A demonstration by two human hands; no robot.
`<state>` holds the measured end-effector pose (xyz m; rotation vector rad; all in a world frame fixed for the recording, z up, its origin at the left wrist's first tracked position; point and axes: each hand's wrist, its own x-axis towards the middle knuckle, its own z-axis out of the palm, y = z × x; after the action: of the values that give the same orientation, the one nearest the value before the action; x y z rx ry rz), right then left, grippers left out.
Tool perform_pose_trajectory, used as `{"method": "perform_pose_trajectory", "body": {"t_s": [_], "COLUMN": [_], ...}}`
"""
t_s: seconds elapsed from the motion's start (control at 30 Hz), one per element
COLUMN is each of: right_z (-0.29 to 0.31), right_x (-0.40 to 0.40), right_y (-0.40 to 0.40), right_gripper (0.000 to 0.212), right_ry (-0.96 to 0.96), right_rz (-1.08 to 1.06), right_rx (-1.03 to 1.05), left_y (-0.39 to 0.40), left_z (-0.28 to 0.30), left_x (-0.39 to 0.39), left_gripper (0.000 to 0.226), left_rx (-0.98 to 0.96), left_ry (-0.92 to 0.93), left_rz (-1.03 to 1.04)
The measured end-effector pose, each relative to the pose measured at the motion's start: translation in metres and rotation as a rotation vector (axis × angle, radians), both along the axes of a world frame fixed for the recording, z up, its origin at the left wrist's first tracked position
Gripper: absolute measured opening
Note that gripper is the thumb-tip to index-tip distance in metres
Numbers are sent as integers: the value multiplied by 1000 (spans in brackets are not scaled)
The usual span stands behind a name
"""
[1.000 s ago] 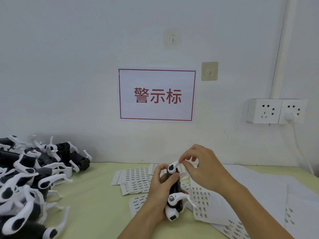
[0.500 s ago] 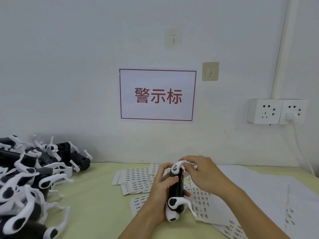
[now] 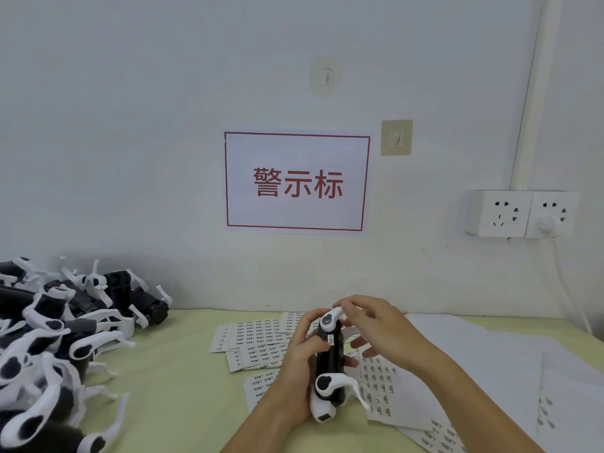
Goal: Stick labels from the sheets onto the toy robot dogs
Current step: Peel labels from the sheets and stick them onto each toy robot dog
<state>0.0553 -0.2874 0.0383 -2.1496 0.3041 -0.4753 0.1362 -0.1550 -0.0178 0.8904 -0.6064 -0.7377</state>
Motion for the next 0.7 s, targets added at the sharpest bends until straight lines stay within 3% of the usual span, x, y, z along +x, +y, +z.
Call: {"method": "perform_pose_trajectory", "body": {"t_s": [0.1, 0.2, 0.47, 0.7], "right_z": [0, -2, -22, -35], "right_x": [-1, 1, 2, -10], "right_y": [0, -2, -2, -5], "right_gripper": [22, 22, 18, 10], "right_ry": [-43, -125, -473, -444], "right_rz": [-54, -156, -570, -421], "right_rx": [52, 74, 186, 402], "left_y": [-1, 0, -4, -9], "left_z": [0, 2, -2, -2], "left_x": [-1, -1, 1, 6], "left_gripper": [60, 48, 45, 27], "left_rx": [2, 23, 123, 136], "left_ry": [23, 54, 94, 208], "left_rz": [0, 12, 228, 338]}}
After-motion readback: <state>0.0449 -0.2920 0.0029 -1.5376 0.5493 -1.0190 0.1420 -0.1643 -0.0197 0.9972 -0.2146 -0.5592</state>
